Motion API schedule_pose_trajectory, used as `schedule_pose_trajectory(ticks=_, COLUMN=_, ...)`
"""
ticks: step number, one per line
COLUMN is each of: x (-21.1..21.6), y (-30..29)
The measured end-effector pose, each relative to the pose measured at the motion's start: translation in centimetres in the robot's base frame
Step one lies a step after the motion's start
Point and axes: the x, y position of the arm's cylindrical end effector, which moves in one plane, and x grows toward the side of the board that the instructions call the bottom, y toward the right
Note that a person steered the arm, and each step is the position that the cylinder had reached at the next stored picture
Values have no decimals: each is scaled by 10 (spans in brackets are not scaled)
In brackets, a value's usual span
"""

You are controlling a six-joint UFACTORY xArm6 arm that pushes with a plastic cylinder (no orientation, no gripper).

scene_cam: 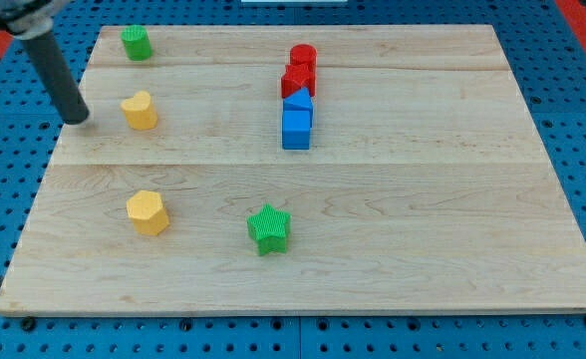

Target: Bring the heart at the top right side of the hexagon

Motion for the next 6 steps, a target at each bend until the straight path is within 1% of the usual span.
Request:
schedule_pose_trajectory(ticks=2, x=-1, y=162)
schedule_pose_trajectory(ticks=3, x=-54, y=166)
schedule_pose_trajectory(ticks=4, x=-18, y=225)
schedule_pose_trajectory(ticks=5, x=61, y=222)
schedule_pose_trajectory(ticks=6, x=68, y=227)
